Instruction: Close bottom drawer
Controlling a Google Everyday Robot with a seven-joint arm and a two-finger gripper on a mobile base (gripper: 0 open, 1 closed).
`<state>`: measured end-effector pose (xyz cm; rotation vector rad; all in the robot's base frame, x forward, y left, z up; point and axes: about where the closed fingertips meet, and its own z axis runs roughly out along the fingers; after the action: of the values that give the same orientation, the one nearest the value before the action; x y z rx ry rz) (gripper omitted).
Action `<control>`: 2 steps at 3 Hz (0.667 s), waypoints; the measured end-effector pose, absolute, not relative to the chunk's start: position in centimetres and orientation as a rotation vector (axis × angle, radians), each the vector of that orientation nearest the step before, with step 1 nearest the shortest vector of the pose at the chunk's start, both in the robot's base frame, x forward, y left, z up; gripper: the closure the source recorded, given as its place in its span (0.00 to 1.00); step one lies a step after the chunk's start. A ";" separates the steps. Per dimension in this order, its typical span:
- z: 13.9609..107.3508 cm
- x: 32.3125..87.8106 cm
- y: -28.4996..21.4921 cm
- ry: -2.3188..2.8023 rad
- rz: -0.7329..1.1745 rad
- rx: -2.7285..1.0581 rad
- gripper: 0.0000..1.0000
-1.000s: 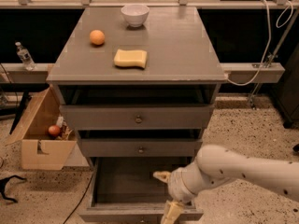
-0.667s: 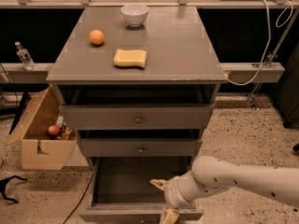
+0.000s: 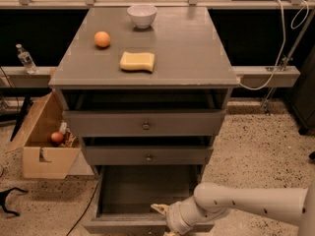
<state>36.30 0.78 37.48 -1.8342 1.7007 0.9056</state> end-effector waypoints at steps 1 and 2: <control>37.5 36.3 0.8 1.701 0.906 -1.834 0.00; 35.9 36.4 -0.3 1.694 0.912 -1.805 0.01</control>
Offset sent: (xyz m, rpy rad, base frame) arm 0.0051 -0.0183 -0.0262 0.0422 -0.0089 -0.0336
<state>36.40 -0.32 35.89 -1.8052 1.6943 0.9118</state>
